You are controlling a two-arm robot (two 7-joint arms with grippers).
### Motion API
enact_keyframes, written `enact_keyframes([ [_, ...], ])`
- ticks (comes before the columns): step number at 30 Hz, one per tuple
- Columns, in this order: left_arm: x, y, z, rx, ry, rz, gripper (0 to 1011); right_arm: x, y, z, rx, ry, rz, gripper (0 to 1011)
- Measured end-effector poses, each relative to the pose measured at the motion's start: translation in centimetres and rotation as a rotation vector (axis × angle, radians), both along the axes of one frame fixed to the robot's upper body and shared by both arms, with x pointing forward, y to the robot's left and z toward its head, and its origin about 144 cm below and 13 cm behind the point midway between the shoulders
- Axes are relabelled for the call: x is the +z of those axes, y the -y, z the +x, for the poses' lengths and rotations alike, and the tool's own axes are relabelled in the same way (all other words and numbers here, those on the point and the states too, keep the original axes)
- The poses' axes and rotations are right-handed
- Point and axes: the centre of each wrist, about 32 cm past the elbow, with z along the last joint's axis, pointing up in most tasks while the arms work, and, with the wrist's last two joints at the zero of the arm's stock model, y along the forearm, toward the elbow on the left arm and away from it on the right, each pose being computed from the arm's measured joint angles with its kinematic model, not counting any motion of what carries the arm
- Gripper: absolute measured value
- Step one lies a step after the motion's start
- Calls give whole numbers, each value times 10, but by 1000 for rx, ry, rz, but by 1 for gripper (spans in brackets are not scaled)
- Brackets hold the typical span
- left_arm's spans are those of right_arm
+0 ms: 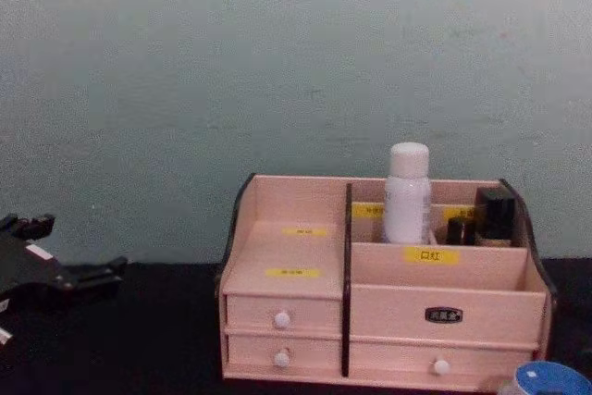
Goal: Pick up the facial cleanser and watermelon frost from the table and place them into the tiered storage box.
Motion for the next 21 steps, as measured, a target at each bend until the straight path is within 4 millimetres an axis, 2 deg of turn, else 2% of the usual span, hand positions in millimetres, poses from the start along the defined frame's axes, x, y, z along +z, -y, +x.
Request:
enact_keyframes([
  [21,0,0,0,0,0,0,1001,-6,-1,7,-10,-23,-12,1000],
])
